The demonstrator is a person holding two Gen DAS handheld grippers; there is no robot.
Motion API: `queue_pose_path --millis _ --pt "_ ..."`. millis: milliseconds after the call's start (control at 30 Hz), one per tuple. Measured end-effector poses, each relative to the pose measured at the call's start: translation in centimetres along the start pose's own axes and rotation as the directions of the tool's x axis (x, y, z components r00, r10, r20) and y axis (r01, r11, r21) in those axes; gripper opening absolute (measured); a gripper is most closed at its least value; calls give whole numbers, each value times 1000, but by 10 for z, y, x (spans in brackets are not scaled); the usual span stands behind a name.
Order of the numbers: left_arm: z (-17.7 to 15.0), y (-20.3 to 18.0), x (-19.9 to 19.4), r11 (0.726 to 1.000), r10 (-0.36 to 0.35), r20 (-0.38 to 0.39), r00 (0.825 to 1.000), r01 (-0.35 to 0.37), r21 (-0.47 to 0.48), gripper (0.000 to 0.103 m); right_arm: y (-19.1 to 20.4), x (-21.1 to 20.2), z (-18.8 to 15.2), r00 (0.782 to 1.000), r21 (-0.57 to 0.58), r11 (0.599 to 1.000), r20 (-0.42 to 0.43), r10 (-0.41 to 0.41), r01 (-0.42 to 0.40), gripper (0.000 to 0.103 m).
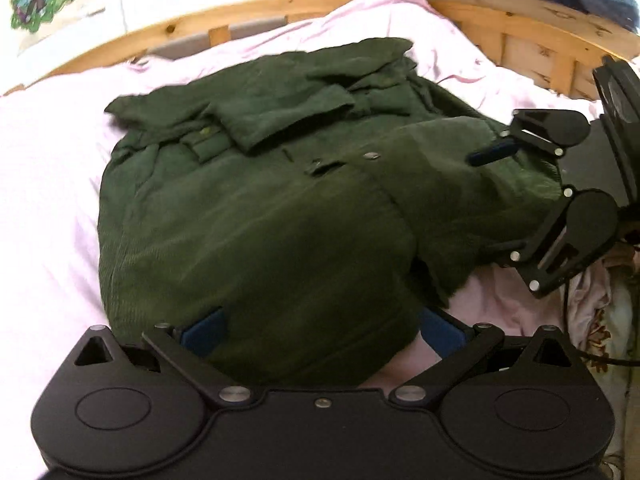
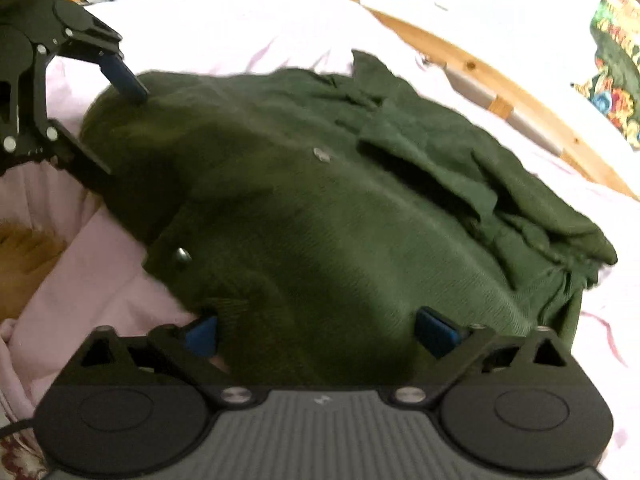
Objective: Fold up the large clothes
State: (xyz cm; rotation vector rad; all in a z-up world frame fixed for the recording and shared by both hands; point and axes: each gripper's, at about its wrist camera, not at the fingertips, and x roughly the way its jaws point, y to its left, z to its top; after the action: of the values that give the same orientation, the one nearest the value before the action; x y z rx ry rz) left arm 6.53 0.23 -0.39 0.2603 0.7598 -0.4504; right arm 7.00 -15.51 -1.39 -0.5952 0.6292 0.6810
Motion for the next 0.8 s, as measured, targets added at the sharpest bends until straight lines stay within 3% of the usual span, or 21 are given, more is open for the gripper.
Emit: queue_pose_path --millis 100,167,233,267,300,367,500,600,700,800 --pt "1 -7 0 999 1 2 1000 -1 42 102 6 -16 -2 998 -36 999 61 -5 7 84" --pt "0 -12 0 997 1 -8 1000 -1 74 102 11 -25 -5 997 -74 997 81 -4 10 69" --pt "-3 -15 0 995 3 -17 1000 -2 99 102 18 -30 -5 996 -106 994 83 16 -7 42" --pt "-4 -17 1 994 8 -20 1000 -6 112 102 20 -30 -5 996 -121 993 80 27 -18 36" --pt "-5 -19 0 992 13 -20 1000 -11 124 102 23 -29 -5 996 -133 991 81 37 -26 22" --pt "-6 -20 -1 991 14 -15 1000 -12 135 102 24 -35 -4 993 -123 992 109 39 -26 13" --pt "-8 -26 -3 985 50 10 999 -51 166 102 1 -41 7 981 18 1000 195 14 -18 9" --pt "-10 -35 7 961 170 42 985 -175 213 102 -17 -36 18 971 147 989 238 -21 -15 8" --pt "-3 -37 19 940 244 46 969 -248 235 98 -37 -32 30 959 228 974 280 -43 -23 8" --pt "8 -35 22 934 256 64 964 -264 240 101 -58 -31 33 950 315 948 307 -52 -50 8"
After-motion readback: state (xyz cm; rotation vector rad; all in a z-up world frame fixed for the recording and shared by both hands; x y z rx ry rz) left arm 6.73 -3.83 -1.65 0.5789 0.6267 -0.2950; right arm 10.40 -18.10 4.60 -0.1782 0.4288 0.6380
